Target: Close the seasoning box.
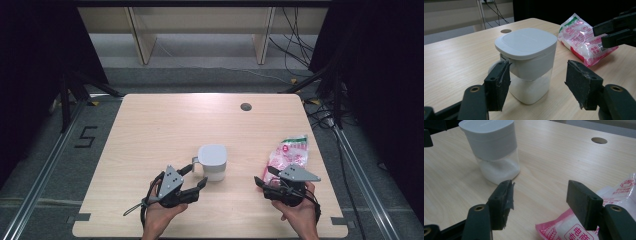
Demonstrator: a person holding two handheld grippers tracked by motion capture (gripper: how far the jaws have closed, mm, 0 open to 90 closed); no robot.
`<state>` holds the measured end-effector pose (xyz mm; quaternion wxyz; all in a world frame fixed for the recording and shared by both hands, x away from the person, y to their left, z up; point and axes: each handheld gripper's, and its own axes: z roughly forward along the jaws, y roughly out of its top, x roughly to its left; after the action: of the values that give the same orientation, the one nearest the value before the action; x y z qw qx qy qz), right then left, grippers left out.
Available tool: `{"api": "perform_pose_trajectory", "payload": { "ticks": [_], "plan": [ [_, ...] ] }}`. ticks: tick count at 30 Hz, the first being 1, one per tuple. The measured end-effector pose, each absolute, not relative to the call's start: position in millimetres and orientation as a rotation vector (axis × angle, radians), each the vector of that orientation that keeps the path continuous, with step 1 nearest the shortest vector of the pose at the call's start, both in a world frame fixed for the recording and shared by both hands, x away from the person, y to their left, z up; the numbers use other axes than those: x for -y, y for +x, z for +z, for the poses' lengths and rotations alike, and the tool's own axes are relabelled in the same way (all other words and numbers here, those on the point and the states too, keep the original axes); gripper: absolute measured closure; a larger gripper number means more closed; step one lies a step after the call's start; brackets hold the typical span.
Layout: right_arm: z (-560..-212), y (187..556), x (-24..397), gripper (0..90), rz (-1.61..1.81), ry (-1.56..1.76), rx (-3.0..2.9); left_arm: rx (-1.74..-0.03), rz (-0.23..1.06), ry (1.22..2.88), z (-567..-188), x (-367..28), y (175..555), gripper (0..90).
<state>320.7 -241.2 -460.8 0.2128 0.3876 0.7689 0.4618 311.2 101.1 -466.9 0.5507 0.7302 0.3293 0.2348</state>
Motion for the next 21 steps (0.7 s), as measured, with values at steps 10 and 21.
{"api": "perform_pose_trajectory", "payload": {
  "ticks": [10, 21],
  "plan": [
    [-460.9, 320.6, 239.6, 31.9, 1.303, 1.087, -2.131, -0.76, 0.527, 1.749, -477.0, -94.4, 305.6, 32.4],
    [-461.8, 315.6, 235.4, 29.7, 1.313, 1.118, -2.163, -0.781, 0.514, 1.765, -483.7, -91.8, 299.7, 31.0]
  ]
}}
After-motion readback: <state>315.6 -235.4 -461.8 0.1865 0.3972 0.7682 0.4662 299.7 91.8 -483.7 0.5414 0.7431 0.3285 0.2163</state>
